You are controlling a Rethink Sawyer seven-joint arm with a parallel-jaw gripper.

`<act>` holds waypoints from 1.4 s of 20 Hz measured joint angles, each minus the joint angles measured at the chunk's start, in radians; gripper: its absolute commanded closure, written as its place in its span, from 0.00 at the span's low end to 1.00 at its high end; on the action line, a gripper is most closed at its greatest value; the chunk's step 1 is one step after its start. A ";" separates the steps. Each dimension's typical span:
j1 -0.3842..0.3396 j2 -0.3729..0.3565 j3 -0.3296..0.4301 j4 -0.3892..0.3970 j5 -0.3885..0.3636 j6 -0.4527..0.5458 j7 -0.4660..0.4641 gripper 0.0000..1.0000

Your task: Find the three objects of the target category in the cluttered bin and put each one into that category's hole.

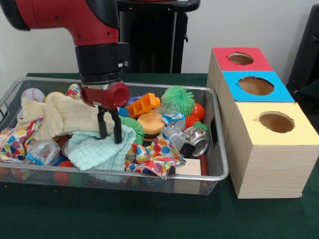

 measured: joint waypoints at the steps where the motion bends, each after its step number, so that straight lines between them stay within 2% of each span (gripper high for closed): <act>1: -0.006 0.012 0.009 0.000 0.000 -0.002 0.000 0.00; 6: -0.013 0.060 0.054 0.000 -0.004 -0.016 0.000 0.00; 15: 0.027 0.053 0.065 0.001 -0.006 -0.016 0.000 0.00; 20: 0.118 0.062 -0.013 -0.022 -0.026 -0.036 0.000 0.00; 22: 0.172 0.087 -0.071 -0.042 -0.054 -0.082 0.000 0.00; 24: 0.192 0.103 -0.094 -0.052 -0.064 -0.113 0.000 0.00; 28: 0.241 0.156 -0.166 -0.093 -0.086 -0.255 0.000 0.00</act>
